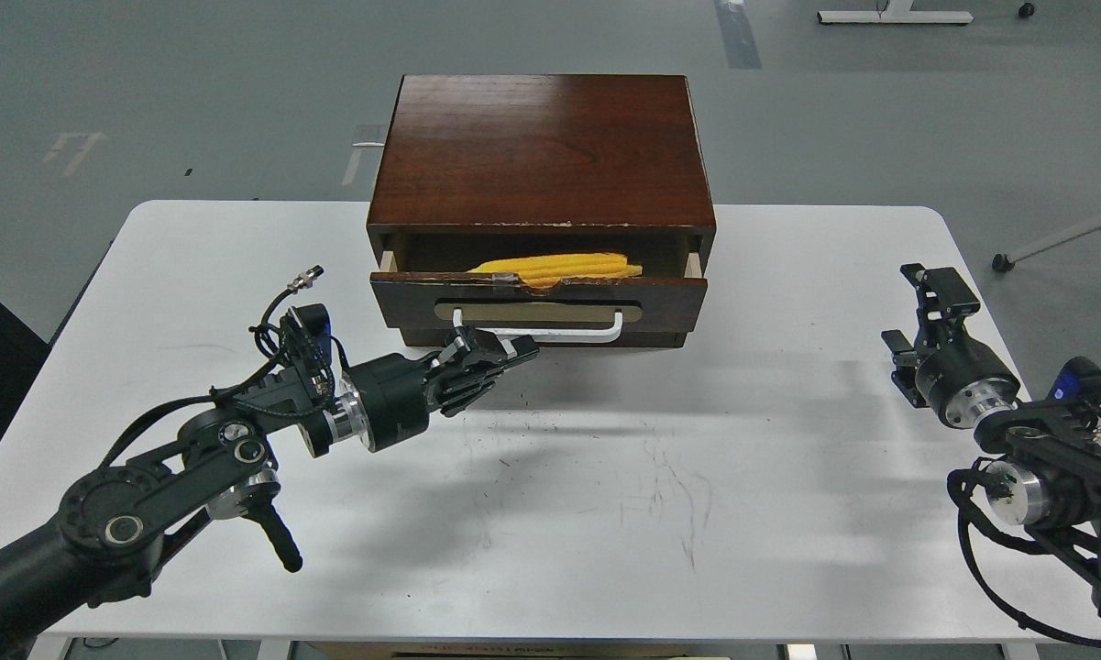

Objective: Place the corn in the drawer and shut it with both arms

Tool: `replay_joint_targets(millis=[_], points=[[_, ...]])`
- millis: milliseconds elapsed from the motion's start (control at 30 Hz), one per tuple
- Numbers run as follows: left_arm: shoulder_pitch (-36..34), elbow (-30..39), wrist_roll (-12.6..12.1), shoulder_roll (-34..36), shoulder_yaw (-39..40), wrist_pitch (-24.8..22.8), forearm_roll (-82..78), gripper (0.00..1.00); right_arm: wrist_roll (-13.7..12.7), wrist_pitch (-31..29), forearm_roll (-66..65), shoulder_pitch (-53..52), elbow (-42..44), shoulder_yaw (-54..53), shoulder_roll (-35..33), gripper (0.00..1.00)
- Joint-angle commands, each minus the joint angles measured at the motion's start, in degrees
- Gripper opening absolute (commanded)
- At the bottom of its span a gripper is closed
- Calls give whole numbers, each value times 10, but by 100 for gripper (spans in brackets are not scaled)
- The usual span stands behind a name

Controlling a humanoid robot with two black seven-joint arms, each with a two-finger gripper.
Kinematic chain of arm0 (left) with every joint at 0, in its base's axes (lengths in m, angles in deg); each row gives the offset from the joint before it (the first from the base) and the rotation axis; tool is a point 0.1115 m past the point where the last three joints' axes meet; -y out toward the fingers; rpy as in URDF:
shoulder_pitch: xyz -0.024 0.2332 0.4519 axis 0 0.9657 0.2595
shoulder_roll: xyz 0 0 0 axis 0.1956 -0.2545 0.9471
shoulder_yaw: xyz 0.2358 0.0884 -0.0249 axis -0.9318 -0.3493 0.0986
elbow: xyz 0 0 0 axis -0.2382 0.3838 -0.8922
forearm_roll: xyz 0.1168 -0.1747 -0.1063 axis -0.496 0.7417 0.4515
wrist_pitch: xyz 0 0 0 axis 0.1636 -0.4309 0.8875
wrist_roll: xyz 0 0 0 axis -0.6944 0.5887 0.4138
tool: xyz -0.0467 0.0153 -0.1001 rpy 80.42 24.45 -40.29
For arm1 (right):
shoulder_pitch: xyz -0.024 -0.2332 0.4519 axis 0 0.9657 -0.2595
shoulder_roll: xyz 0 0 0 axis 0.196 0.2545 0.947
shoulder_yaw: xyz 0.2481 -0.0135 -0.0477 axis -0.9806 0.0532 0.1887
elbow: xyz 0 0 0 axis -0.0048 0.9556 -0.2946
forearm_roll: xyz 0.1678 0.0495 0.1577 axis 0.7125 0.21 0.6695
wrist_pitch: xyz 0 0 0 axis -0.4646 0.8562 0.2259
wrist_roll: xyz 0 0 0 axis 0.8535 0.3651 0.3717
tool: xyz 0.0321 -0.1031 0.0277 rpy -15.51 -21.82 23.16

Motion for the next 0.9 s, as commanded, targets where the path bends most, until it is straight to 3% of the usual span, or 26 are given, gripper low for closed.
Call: replay_joint_targets(millis=[0,100,233,867], points=[[-2,-9,0,-2,4,3,0,0,0,0,0,3,0,0,0,100],[-3,-14,-1,-8,7,8,1,0,0,0,0,4,0,0,0,100],[-6,-24,-23,-24,25,20,29,0,0,0,0,4,-1,0,0,100],[-31,-68,-27,-45,27,39,36,0,0,1,0,8,-2,0,0,100]])
